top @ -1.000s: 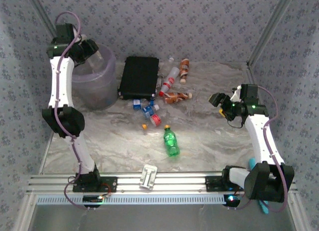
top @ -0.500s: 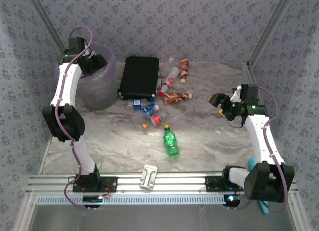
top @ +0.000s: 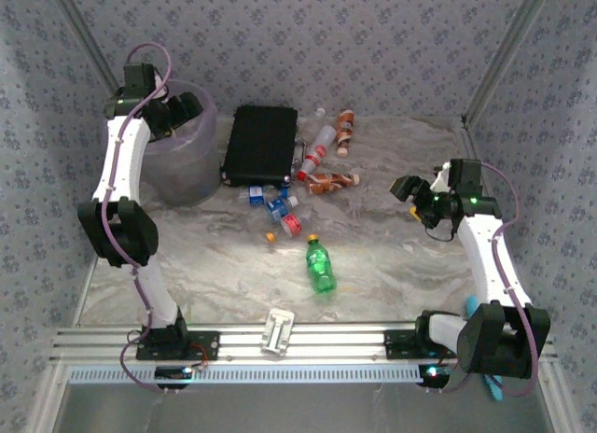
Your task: Put the plastic bottles in the bin
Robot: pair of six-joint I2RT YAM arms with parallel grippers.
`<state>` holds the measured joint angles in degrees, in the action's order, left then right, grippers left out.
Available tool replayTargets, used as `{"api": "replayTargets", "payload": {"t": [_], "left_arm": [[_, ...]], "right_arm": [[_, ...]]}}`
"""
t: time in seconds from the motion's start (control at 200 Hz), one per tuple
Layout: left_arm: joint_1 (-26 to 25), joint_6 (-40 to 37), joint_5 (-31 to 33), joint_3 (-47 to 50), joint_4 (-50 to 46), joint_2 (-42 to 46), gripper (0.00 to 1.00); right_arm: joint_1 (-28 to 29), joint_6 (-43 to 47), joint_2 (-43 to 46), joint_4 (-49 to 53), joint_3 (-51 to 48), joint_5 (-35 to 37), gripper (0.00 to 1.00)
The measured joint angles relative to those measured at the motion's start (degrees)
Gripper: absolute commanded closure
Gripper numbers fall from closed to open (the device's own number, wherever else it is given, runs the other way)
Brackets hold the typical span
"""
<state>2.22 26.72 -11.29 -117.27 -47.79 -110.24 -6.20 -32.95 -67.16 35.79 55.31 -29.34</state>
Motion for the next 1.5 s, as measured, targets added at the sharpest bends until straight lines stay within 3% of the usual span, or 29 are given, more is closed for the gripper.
{"api": "replayTargets", "payload": {"t": [0.33,0.545,0.7,0.82,0.92,1.069,1.499], "left_arm": [[-1.09,-5.31,2.16,-4.09,-1.88,0.59,0.02],[-2.45,-8.24,5.07,-4.76,-3.78,4.2,0.0],[-2.99,-8.22,5.27,-4.85,-3.93,8.79,0.05],[-2.99,-6.69,2.67,-3.93,-3.04,12.7,0.06],[-2.99,-4.0,-2.14,2.43,1.03,17.81,0.07],[-3.45,-0.46,-8.24,7.63,3.93,20.74,0.06],[-4.9,1.25,-10.19,14.56,6.71,22.82,0.05]], "right_arm": [[5.7,-0.61,-0.9,0.11,0.02,3.56,0.12],[21.49,1.7,-4.2,6.47,1.97,10.01,0.12],[35.52,3.48,-8.2,11.39,2.82,14.51,0.13],[44.59,4.13,-11.69,13.6,2.93,15.93,0.12],[49.64,4.13,-14.4,13.81,2.91,17.14,0.11],[54.01,4.13,-18.47,12.63,2.91,19.5,0.11],[60.33,2.05,-26.93,5.11,-0.46,22.99,0.16]]}}
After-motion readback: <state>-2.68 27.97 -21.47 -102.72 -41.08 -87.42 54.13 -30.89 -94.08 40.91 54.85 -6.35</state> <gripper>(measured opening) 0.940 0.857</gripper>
